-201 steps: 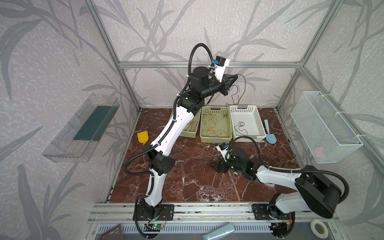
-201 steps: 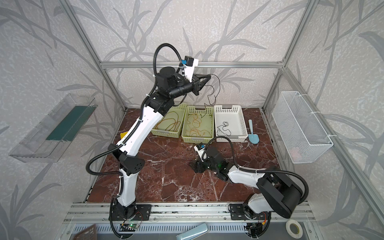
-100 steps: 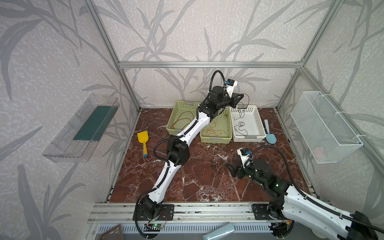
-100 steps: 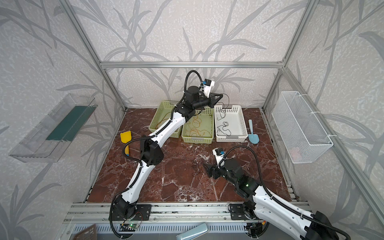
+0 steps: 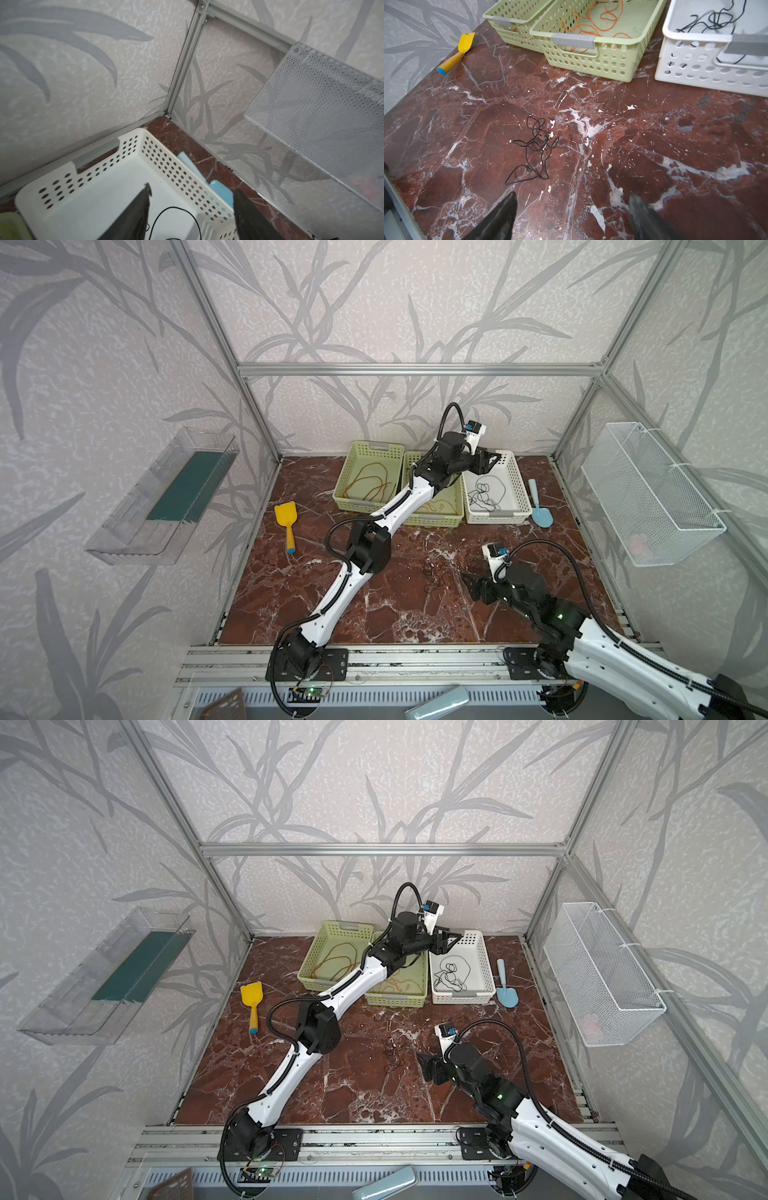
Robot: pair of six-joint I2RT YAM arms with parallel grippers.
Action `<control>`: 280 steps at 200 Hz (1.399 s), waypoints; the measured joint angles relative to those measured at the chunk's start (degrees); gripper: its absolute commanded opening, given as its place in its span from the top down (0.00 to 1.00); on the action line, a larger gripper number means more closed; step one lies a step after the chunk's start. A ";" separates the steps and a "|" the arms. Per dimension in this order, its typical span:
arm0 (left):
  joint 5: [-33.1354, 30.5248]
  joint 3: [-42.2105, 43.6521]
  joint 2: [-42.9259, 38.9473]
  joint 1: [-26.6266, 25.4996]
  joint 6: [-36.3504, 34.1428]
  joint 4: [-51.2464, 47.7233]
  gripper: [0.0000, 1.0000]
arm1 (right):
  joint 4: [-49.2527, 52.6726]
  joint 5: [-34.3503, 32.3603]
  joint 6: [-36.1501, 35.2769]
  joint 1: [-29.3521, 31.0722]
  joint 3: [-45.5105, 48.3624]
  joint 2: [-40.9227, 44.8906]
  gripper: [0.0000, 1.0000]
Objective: Untangle the cables
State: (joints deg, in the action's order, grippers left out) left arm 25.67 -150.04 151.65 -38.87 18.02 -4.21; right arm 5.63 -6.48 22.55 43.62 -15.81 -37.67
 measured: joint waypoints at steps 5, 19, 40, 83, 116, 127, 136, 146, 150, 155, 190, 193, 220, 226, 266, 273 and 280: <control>-0.35 0.70 -0.35 0.02 -0.70 -0.52 0.01 | 0.17 -0.02 0.15 -0.07 -0.24 -0.46 0.19; -1.40 3.98 -2.34 0.17 -2.01 -1.68 0.01 | 0.28 -0.07 0.55 -0.11 -1.09 -2.03 0.21; -3.13 10.95 -7.43 0.44 -4.72 -4.17 0.01 | 0.15 0.17 1.49 -0.13 -2.71 -5.88 0.24; -5.40 33.81 -27.56 1.14 -8.87 -3.39 0.01 | -2.19 3.52 3.65 -0.13 -5.20 -19.50 0.29; -7.06 50.14 -44.09 1.86 -11.23 -0.81 0.04 | -4.46 7.74 3.87 -0.13 -9.46 -31.91 0.32; -7.93 55.01 -48.89 2.01 -12.07 -0.61 0.06 | -5.97 9.09 3.91 -0.13 -10.54 -34.93 0.32; -8.68 59.10 -52.41 2.21 -12.48 -0.57 0.09 | -7.19 9.90 3.89 -0.11 -11.21 -36.79 0.33; -9.70 64.35 -56.65 2.38 -12.79 -0.68 0.13 | -8.26 10.62 3.85 -0.11 -11.98 -38.73 0.34; -10.05 66.01 -57.90 2.51 -12.87 -0.96 0.14 | -8.46 10.91 3.87 -0.11 -12.26 -39.32 0.35; -10.60 68.59 -59.78 2.60 -12.98 -1.25 0.15 | -8.79 11.13 3.80 -0.11 -12.79 -40.26 0.37; -14.14 83.67 -69.88 2.95 -11.47 -4.24 0.22 | -9.68 12.57 2.56 -0.11 -16.96 -46.38 0.66; -14.47 85.11 -70.82 2.99 -11.04 -4.44 0.23 | -9.66 12.66 2.25 -0.11 -17.31 -46.80 0.70; -16.96 94.53 -76.02 3.10 -8.11 -5.77 0.31 | -9.22 12.94 0.94 -0.11 -19.63 -48.74 0.89; -17.22 95.86 -76.50 3.10 -7.48 -5.97 0.33 | -8.85 12.85 0.72 -0.15 -19.85 -48.54 0.92; -18.60 104.26 -76.98 3.10 -3.78 -5.73 0.45 | -5.95 13.75 -0.57 -3.87 -20.00 -44.78 0.95; -18.60 105.72 -76.91 3.10 -3.52 -5.49 0.46 | -5.51 14.34 -0.92 -5.14 -20.15 -44.35 0.95; -18.53 107.14 -76.76 3.10 -3.30 -5.01 0.46 | -5.16 15.08 -1.27 -6.03 -20.44 -44.30 0.95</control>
State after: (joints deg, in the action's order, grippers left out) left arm 7.14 -42.89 74.89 -35.77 14.72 -9.21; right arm 0.47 8.60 21.28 37.58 -36.25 -81.97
